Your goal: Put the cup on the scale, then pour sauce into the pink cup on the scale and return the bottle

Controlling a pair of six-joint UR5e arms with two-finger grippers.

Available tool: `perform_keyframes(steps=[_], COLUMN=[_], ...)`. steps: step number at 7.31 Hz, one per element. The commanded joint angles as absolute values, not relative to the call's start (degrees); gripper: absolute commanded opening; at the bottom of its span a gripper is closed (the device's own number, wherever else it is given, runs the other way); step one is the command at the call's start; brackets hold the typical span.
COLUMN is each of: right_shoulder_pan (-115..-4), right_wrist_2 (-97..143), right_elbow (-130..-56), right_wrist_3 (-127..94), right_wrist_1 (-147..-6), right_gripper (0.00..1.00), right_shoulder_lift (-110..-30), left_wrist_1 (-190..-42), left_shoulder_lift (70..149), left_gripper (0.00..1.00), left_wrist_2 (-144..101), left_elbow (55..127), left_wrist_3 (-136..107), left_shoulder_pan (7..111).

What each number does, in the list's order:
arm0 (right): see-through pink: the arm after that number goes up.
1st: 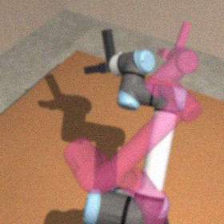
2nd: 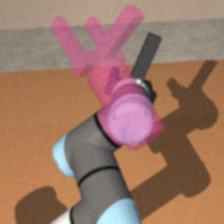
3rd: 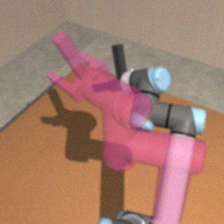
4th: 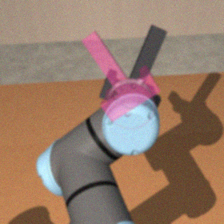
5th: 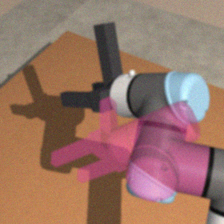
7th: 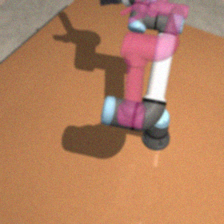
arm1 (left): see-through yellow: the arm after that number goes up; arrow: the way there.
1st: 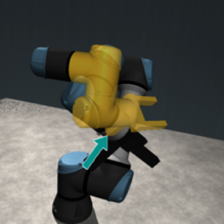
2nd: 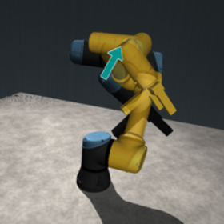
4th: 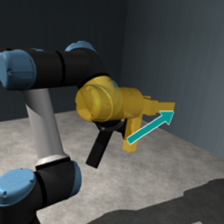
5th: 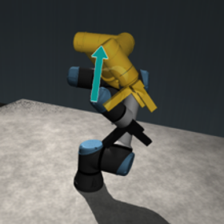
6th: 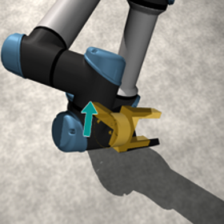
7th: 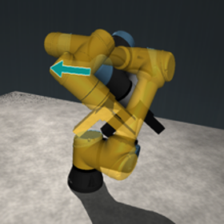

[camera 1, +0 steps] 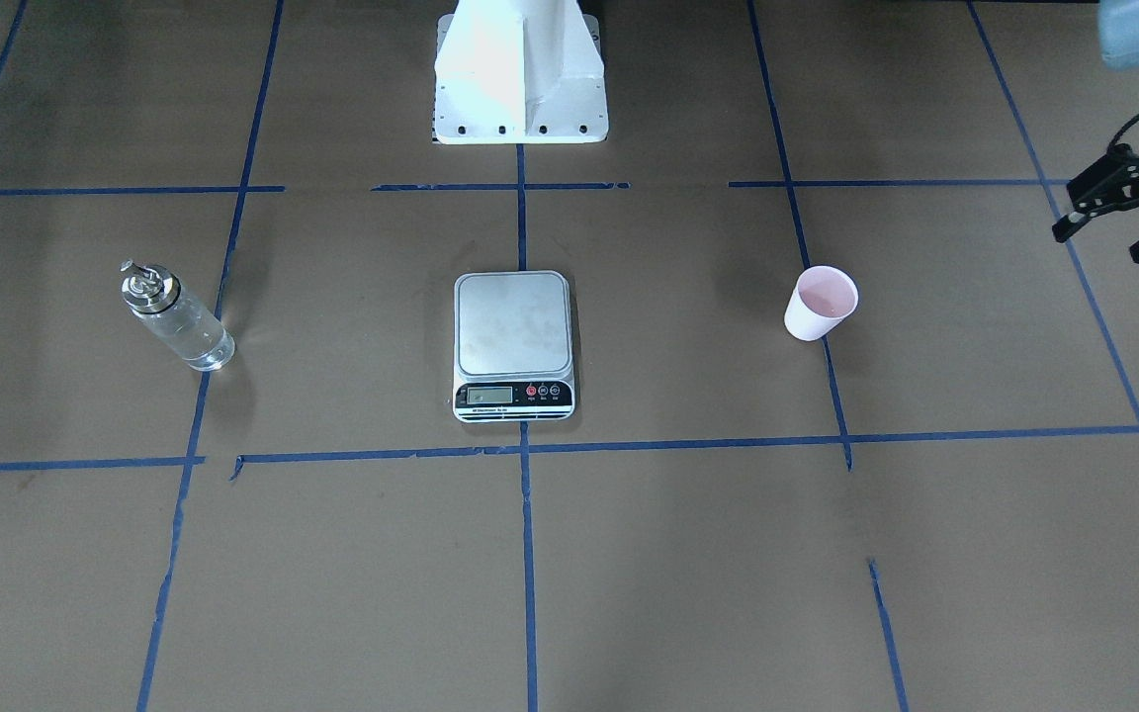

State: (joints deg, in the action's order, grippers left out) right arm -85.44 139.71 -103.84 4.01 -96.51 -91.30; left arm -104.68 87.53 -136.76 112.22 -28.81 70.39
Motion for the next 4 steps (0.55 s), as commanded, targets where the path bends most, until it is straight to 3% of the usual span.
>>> perform_keyframes(steps=[1, 4], right_shoulder_pan=[-85.4, -85.3], right_wrist_2=[139.7, 139.8], right_elbow=[-104.5, -105.4], right_wrist_3=[3.9, 4.1], right_wrist_1=[-96.5, -96.4], right_gripper=[1.00, 1.00], right_shoulder_lift=[-91.1, -91.1], left_wrist_1=[-108.6, -110.7], left_shoulder_lift=[88.7, 91.9], left_gripper=[1.00, 1.00], left_wrist_2=[-129.4, -128.7], left_elbow=[113.4, 108.9], left_wrist_3=[-46.2, -50.9], left_shoulder_pan=[57.0, 51.4])
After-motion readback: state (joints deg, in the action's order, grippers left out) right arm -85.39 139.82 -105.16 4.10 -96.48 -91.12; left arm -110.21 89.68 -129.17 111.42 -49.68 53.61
